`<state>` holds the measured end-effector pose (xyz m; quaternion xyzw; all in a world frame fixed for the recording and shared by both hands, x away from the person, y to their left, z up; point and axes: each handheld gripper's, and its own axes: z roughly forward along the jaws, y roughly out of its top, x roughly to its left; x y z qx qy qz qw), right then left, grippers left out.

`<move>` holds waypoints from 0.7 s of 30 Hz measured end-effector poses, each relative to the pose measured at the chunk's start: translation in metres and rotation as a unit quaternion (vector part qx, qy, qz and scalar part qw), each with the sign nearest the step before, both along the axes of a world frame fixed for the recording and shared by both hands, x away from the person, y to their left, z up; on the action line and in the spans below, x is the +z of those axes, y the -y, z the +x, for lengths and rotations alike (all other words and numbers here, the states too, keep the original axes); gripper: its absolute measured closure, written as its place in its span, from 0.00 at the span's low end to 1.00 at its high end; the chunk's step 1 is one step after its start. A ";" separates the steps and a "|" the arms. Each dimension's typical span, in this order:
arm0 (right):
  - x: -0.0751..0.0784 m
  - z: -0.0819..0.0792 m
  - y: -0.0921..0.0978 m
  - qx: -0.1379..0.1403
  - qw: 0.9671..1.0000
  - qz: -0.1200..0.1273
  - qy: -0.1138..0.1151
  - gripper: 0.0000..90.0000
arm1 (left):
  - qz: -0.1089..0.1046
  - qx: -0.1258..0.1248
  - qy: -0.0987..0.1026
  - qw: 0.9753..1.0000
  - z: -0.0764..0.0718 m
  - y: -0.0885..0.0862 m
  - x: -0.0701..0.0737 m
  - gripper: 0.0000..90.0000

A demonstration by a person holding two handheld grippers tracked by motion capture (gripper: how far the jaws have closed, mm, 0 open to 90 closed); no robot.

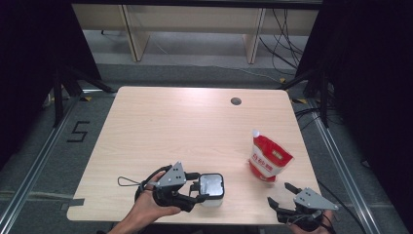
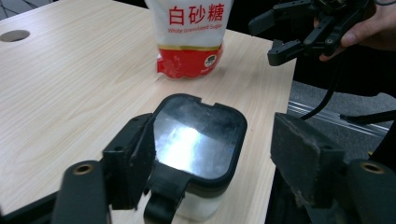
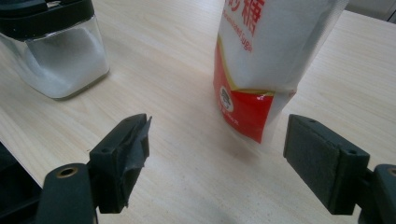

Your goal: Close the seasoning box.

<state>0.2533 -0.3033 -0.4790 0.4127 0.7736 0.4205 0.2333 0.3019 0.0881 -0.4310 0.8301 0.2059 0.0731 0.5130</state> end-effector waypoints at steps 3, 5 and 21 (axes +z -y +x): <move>-0.001 0.002 0.001 0.009 1.000 -0.006 0.014 0.26 | 0.005 -0.003 0.008 1.000 -0.003 -0.005 -0.003 0.29; -0.001 0.004 0.002 0.013 0.999 -0.011 0.027 0.26 | 0.012 0.000 0.004 1.000 -0.005 -0.009 -0.005 0.28; -0.001 0.003 0.001 0.019 1.000 -0.013 0.019 0.26 | 0.041 0.037 -0.021 0.998 -0.012 -0.041 -0.038 0.17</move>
